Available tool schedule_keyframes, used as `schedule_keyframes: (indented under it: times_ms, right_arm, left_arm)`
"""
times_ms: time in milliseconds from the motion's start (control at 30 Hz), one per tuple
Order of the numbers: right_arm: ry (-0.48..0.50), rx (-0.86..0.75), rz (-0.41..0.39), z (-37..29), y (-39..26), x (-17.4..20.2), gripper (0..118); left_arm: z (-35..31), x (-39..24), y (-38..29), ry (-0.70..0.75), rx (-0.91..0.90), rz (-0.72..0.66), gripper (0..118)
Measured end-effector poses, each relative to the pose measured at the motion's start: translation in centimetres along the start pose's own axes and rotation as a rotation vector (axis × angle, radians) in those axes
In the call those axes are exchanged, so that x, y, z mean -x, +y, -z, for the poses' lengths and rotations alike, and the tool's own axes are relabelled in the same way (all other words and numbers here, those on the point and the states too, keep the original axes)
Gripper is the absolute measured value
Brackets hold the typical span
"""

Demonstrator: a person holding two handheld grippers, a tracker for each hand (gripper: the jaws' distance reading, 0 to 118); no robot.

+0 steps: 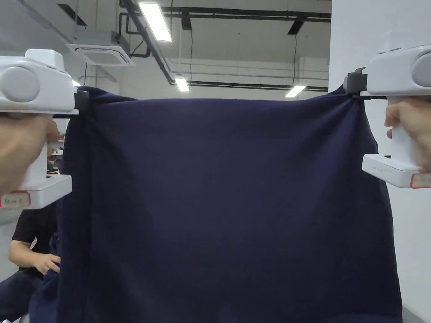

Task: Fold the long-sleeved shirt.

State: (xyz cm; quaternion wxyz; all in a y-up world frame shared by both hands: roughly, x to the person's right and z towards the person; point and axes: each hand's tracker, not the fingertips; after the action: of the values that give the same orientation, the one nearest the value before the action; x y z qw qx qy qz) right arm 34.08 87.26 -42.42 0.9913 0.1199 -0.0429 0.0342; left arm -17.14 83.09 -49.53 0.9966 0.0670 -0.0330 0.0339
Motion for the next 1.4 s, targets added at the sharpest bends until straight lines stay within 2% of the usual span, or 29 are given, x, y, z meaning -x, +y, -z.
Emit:
schedule_keyframes:
  times_ms: [133,267,433,467,600,667,700,833,1033,1200,1267,1333,1400]
  right_arm:
    - [-0.022,-0.042,0.012,3.8,0.4,0.9,4]
    - [-0.008,-0.116,0.046,5.7,1.3,1.4,4]
    - [-0.014,-0.150,0.033,6.4,0.9,2.0,4]
    - [0.001,-0.160,0.020,6.4,0.4,2.0,4]
    - [-0.001,-0.111,-0.043,6.1,-3.6,1.8,4]
    - [0.030,-0.085,-0.015,5.6,-6.6,1.2,4]
    - [0.021,-0.058,-0.025,5.2,-8.2,1.0,4]
    - [0.028,0.040,-0.007,1.8,-15.1,0.1,4]
    - [0.072,0.144,0.001,-7.1,-22.9,-1.1,4]
    - [0.100,0.227,0.031,-16.5,-28.7,-2.5,4]
    - [0.108,0.289,-0.006,-20.7,-31.2,-2.8,4]
    - [0.125,0.340,0.000,-24.8,-33.5,-3.2,4]
    - [0.136,0.358,-0.012,-29.4,-35.7,-3.2,4]
  left_arm:
    - [3.8,-0.2,1.2,0.034,-0.030,0.022,8]
    - [6.6,0.7,1.5,0.043,-0.092,-0.066,8]
    - [8.2,0.6,0.5,0.060,-0.093,-0.020,8]
    - [8.2,0.5,0.0,0.097,-0.103,0.007,8]
    - [8.1,0.5,-3.6,0.071,-0.061,0.006,8]
    - [7.5,0.2,-6.2,0.075,-0.031,0.058,8]
    - [7.2,0.1,-7.7,0.068,-0.016,0.082,8]
    - [3.7,-0.1,-14.1,0.020,0.056,0.062,8]
    - [-4.2,0.1,-22.8,-0.045,0.172,0.024,8]
    - [-13.5,0.6,-29.9,-0.125,0.238,-0.004,8]
    - [-17.9,0.8,-33.0,-0.156,0.275,0.025,8]
    - [-21.7,1.2,-35.8,-0.216,0.380,0.037,8]
    - [-26.1,1.9,-38.9,-0.244,0.399,-0.018,8]
